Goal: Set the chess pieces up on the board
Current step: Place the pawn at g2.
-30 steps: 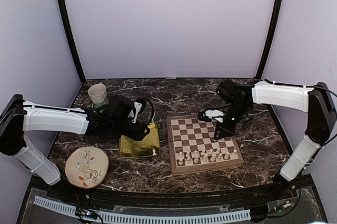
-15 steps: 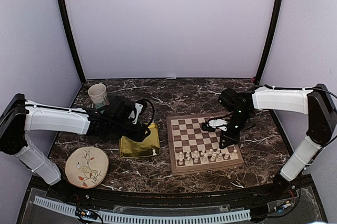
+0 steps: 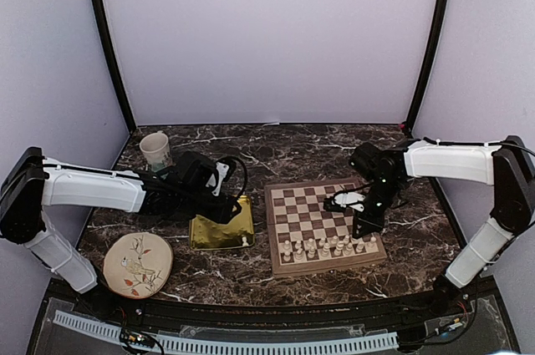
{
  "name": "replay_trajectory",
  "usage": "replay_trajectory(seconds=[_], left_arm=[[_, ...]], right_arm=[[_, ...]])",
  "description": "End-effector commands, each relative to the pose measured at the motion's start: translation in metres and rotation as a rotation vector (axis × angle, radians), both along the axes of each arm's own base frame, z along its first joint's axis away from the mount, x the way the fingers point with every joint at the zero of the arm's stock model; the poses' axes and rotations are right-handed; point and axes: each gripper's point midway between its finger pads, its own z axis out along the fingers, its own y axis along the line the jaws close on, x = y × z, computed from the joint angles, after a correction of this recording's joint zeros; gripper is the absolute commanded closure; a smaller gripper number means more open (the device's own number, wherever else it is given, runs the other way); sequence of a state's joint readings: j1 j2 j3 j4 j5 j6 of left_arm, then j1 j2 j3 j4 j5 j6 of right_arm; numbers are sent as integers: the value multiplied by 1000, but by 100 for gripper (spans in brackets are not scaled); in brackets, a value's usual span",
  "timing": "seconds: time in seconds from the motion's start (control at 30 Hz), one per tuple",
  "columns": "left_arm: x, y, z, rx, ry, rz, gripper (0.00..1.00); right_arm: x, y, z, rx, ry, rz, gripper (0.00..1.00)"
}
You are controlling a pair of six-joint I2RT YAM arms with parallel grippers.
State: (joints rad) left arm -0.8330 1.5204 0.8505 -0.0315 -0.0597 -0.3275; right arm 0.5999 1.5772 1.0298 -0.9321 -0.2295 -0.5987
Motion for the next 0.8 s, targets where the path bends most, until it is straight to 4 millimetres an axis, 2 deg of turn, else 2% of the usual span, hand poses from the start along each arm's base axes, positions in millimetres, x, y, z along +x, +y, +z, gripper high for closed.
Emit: replay_trajectory(seconds=[0.0,0.47,0.77], left_arm=[[6,-5,7,-27,-4,4,48],[3,-2,5,-22,3,5,48],[3,-4,3,-27,7,2,48]], right_arm=[[-1,-4,-1,-5,-12,5,89],[2,-4,-11,-16,-15,5,86],[1,-6,-14,-24,-16,9,80]])
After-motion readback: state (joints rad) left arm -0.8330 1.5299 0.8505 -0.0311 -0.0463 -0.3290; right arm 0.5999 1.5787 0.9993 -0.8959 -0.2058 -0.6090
